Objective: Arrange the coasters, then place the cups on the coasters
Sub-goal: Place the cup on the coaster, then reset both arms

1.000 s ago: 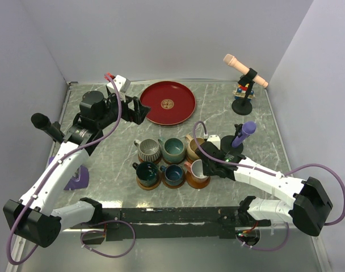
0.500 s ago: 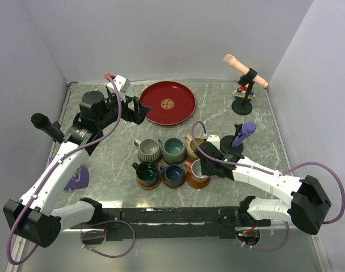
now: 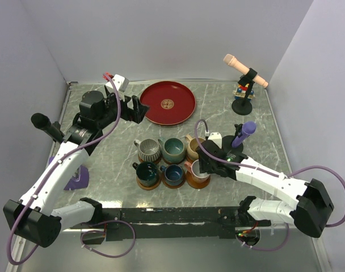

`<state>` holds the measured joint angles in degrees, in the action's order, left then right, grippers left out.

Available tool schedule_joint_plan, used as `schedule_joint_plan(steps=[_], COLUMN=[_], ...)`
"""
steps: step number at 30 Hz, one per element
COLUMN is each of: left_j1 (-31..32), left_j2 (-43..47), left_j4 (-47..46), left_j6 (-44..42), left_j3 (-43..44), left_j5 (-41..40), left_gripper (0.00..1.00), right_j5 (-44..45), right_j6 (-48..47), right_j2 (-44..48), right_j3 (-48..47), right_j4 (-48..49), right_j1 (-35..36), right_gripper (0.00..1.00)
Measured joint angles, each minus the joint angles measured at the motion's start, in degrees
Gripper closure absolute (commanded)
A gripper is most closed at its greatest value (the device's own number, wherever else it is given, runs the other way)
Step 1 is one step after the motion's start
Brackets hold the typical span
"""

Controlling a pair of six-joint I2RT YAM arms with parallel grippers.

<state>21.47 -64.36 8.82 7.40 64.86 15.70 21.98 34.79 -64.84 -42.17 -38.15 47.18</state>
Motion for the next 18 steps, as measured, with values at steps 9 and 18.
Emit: schedule_joint_plan(steps=[9, 18], left_j1=[-1.31, -6.34], left_j2=[0.00, 0.15], left_j4=[0.02, -0.07], left_j6=[1.68, 7.34], left_j3=[0.00, -0.26], left_j5=[-0.90, 0.07], left_gripper=[0.03, 0.03], right_j5=[1.16, 2.84], right_j6=[-1.51, -6.03], right_j2=[3.69, 10.19], right_j3=[-2.12, -6.03], right_j4=[-0.50, -1.68], right_j1=[0.00, 0.00], right_gripper=[0.30, 0.22])
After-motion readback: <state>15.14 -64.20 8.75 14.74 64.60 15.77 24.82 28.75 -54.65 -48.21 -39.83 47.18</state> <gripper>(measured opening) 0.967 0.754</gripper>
